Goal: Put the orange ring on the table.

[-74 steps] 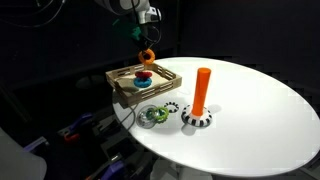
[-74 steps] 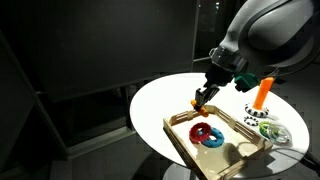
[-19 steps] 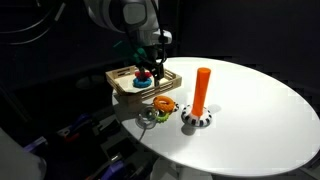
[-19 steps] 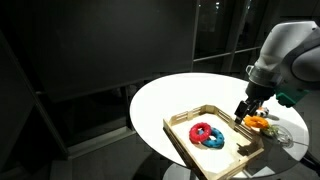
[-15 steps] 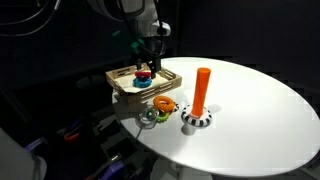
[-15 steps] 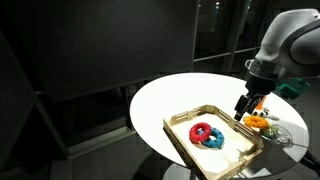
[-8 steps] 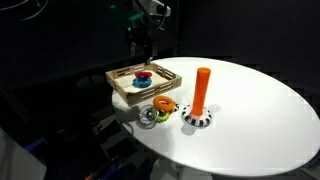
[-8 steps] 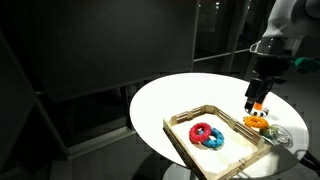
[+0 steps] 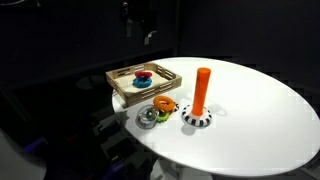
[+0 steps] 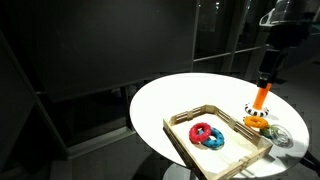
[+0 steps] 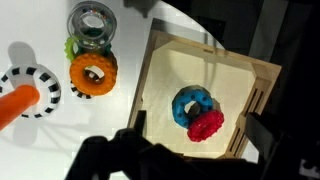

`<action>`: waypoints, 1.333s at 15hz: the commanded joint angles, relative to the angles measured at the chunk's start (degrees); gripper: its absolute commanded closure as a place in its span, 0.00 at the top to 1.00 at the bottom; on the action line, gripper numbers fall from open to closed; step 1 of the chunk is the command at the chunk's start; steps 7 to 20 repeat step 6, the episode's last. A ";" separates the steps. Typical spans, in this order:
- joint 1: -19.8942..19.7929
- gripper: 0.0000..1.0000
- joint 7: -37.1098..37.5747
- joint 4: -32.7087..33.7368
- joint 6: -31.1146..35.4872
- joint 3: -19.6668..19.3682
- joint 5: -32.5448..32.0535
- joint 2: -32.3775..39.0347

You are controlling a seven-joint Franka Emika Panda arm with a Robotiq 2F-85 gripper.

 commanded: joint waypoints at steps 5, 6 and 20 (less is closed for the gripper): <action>0.53 1.00 0.14 0.23 -0.42 -0.51 -0.23 -1.04; 0.53 1.00 0.14 0.23 -0.42 -0.51 -0.23 -1.04; 0.53 1.00 0.14 0.23 -0.42 -0.51 -0.23 -1.04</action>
